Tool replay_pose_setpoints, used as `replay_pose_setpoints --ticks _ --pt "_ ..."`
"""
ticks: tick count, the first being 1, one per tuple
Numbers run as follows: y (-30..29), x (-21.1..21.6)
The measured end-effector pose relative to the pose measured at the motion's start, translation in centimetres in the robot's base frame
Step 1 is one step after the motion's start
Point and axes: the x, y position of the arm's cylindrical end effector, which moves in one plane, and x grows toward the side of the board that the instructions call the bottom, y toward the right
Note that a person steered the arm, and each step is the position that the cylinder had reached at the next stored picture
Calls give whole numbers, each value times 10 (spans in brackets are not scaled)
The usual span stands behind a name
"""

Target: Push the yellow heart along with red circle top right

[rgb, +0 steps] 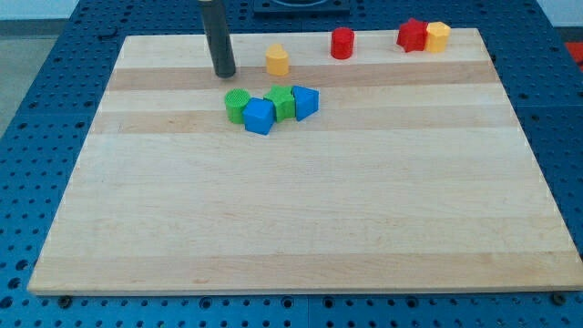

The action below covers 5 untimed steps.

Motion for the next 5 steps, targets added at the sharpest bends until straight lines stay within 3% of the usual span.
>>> replay_pose_setpoints --ticks 2,5 --pt "45 -9" --pt "161 -44"
